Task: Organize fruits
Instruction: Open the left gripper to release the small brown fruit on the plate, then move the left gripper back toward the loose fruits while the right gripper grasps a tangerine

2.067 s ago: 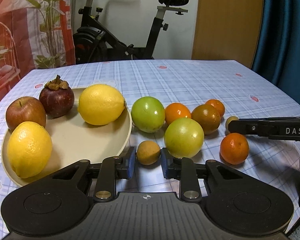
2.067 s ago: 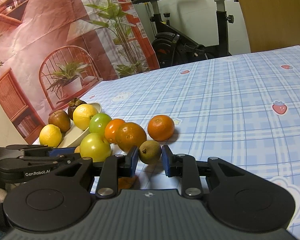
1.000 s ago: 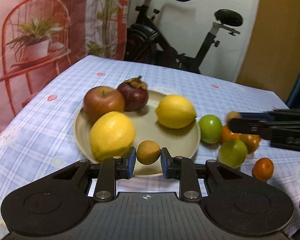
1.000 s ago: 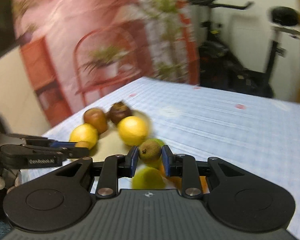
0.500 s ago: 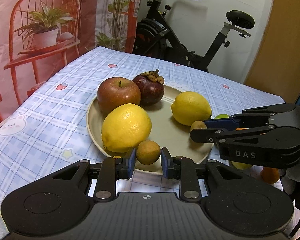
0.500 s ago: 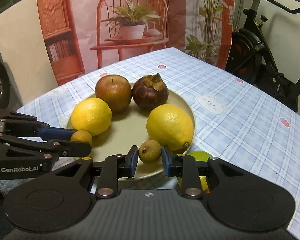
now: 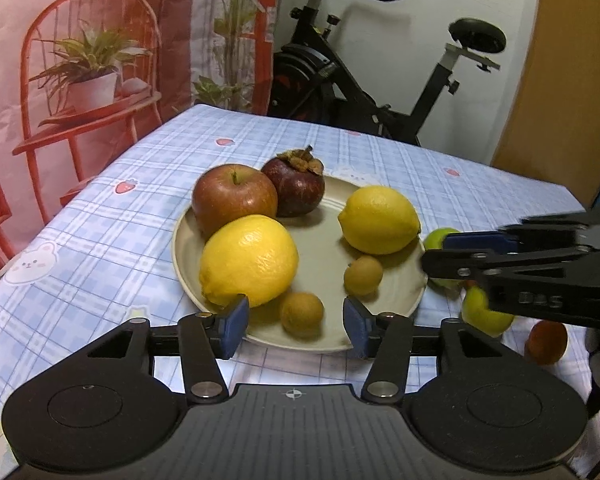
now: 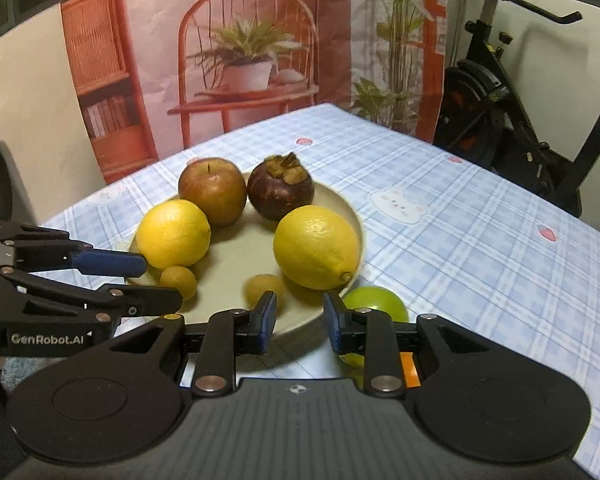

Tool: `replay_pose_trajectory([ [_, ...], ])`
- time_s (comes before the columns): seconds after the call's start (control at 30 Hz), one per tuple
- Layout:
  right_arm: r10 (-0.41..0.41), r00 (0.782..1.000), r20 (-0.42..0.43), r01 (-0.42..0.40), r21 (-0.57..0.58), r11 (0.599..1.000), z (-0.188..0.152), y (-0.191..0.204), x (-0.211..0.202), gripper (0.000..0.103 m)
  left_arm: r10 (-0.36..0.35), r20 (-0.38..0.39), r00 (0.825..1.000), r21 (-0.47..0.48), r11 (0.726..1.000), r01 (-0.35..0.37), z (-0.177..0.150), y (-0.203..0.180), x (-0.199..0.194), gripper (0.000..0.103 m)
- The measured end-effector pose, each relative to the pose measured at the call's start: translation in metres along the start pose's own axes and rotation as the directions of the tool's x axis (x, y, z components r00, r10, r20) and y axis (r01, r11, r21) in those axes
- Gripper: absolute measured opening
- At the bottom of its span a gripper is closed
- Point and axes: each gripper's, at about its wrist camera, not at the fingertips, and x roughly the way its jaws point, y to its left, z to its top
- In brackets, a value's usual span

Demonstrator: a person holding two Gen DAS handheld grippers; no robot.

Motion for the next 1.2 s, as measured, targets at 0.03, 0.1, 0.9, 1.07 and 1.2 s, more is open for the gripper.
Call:
replay_pose_trajectory([
  [0.03,-0.002,1.000,0.017,0.002,0.010,1.000,-0.001,-0.002,-0.006,0.029,0.000,0.010,1.000,-0.010,1.000,0.000,0.001,0.001,-0.002,0.055],
  [0.1,-0.008,0.998,0.063,0.005,0.036,0.999,-0.005,-0.008,-0.019,0.029,0.002,0.029,1.000,-0.018,1.000,-0.001,0.002,0.002,-0.006,0.055],
  [0.9,-0.273,0.928,0.254,0.162,0.386,0.908,-0.106,-0.063,-0.113,0.034,-0.152,0.142,0.978,0.162,0.978,0.129,-0.008,-0.049,-0.010,0.056],
  [1.07,-0.250,0.934,0.255,0.153,0.346,0.926,-0.105,-0.054,-0.110,0.034,-0.168,0.135,0.977,0.177,0.974,0.143,-0.010,-0.052,-0.008,0.056],
  [1.2,-0.240,0.937,0.253,0.143,0.347,0.927,-0.106,-0.054,-0.108,0.034,-0.172,0.132,0.976,0.176,0.973,0.148,-0.011,-0.051,-0.008,0.056],
])
